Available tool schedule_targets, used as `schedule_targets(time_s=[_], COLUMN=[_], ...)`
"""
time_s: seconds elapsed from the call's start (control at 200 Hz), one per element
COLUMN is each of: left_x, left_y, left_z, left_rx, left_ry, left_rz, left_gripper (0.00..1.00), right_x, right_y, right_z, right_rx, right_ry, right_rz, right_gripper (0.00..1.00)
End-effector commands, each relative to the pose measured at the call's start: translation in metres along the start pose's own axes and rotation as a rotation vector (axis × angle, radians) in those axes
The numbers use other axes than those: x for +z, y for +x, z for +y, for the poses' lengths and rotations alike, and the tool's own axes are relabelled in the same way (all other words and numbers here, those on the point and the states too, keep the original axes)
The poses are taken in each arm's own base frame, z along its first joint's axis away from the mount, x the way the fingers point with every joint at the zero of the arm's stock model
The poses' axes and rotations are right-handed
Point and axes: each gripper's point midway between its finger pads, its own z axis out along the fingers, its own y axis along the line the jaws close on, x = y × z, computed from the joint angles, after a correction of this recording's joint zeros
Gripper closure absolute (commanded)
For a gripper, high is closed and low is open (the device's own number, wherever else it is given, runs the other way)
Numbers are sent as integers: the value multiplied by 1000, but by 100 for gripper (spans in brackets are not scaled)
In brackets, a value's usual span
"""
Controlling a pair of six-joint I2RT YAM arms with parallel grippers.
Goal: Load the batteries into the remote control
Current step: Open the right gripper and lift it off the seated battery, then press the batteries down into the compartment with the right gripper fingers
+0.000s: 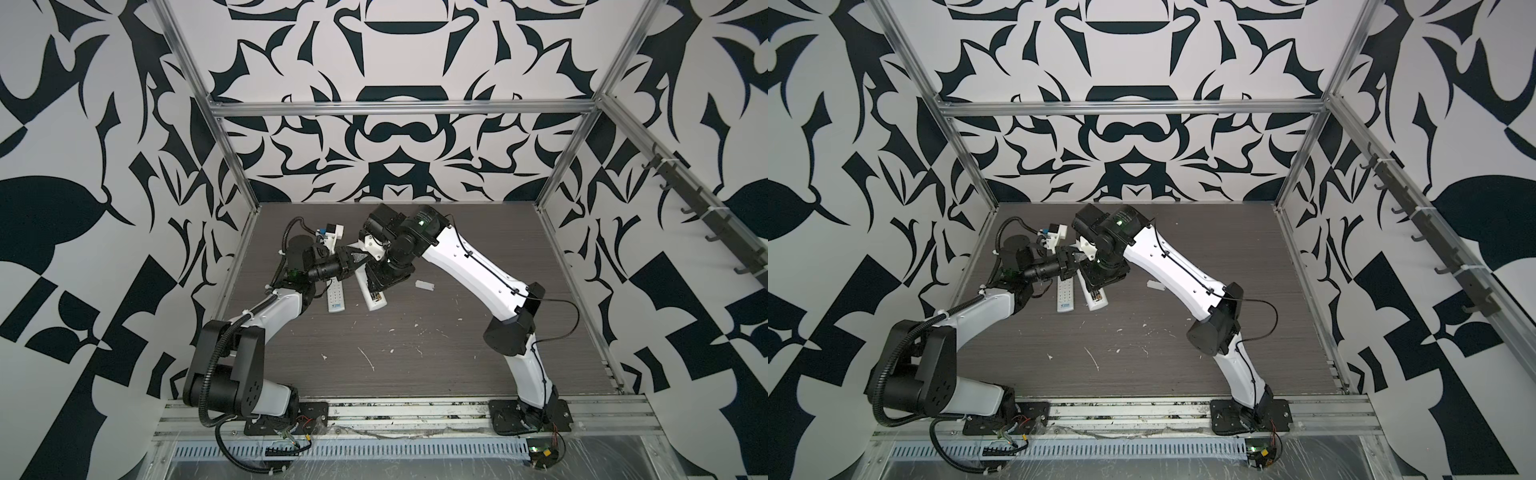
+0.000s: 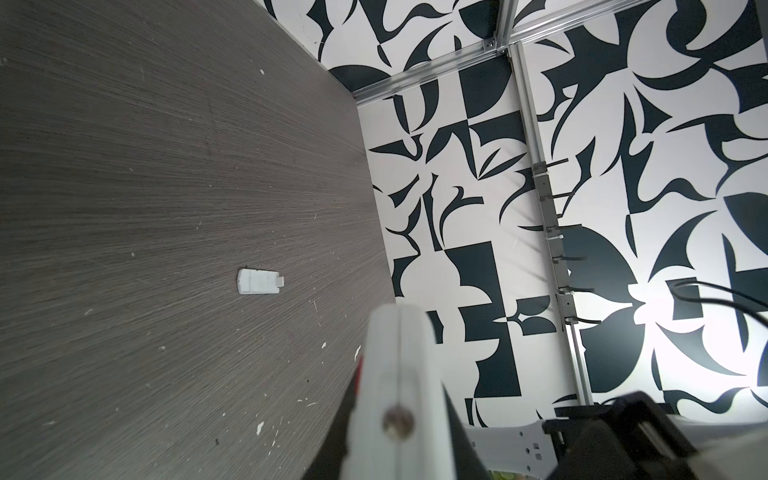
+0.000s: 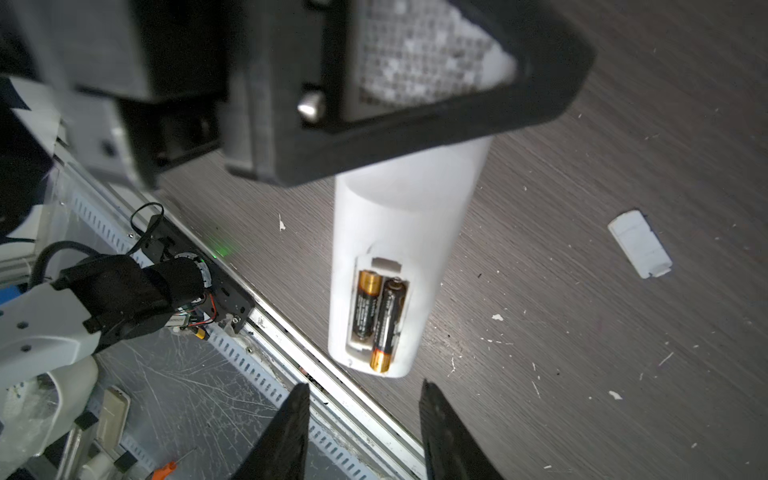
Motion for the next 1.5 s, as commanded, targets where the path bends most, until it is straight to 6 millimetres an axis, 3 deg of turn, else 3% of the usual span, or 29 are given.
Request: schedule_targets(time_s=[0.0, 0.09, 0.235, 0.52, 0.86, 1.165, 1.495], left_x=[2, 2, 1, -3, -6, -6, -5], left_y=[0, 1, 4, 8, 10, 10, 10], left_z=[-18, -25, -34, -43, -48, -47, -47], left_rx=[32, 32, 30, 27, 29, 27, 29], left_ry=[55, 69, 85, 88, 84, 84, 84], left_rz=[37, 67, 98, 118, 118, 124, 127], left_gripper=[100, 100, 100, 100, 100, 100, 100], right_x=[-52, -64, -57, -46, -19, -9, -8], right_y=[13, 24, 42, 19, 15, 12, 21], right_z=[23, 25, 16, 26, 25, 18, 11], right_rx=[-296, -438, -598, -800, -892, -906, -921], right_ry=[4, 2, 19, 19, 15, 45, 66], right_rz=[-117, -156, -165, -270, -201, -182, -146], right_gripper=[54, 55, 56, 69, 67, 73, 67])
